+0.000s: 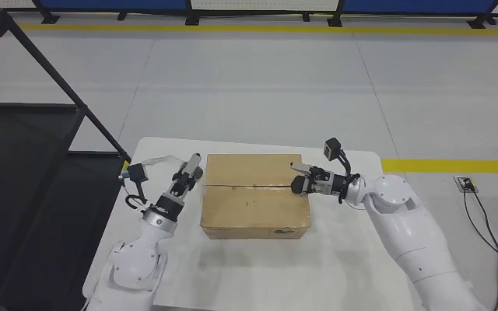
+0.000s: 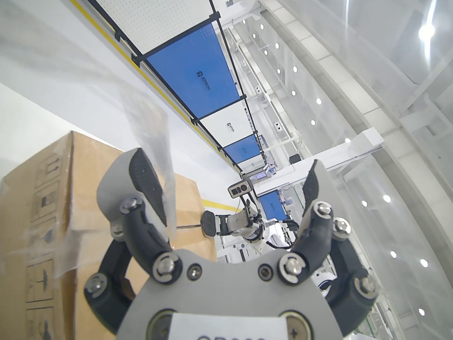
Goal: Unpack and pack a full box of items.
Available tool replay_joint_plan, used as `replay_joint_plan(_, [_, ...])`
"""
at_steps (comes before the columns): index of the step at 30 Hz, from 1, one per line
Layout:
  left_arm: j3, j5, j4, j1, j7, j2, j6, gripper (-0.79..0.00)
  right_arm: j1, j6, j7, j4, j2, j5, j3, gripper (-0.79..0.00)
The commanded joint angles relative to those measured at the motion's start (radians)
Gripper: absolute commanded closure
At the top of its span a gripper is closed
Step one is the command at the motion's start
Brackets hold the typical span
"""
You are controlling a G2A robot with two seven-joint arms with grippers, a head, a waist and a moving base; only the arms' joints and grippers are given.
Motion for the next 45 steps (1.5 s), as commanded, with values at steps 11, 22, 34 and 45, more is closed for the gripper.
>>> replay_joint_plan(11, [0.114, 0.051, 0.020, -0.061, -0.005, -0.014, 0.031, -0.785, -0.007, -0.019, 0.015, 0.001, 0.002, -0.005, 0.000, -0.785])
replay_joint_plan(22, [0.186, 0.066, 0.068, -0.112, -0.012, -0.027, 0.043, -0.785, -0.035, -0.055, 0.018, -0.044, 0.012, -0.019, 0.017, -0.785])
replay_joint_plan(34, [0.245, 0.078, 0.139, -0.173, -0.013, -0.043, 0.070, -0.785, -0.236, -0.171, 0.033, -0.293, 0.059, -0.037, 0.135, -0.785])
replay_joint_plan(45, [0.299, 0.102, 0.172, -0.213, -0.019, -0.057, 0.086, -0.785, -0.411, -0.188, 0.001, -0.444, 0.095, -0.038, 0.259, -0.785])
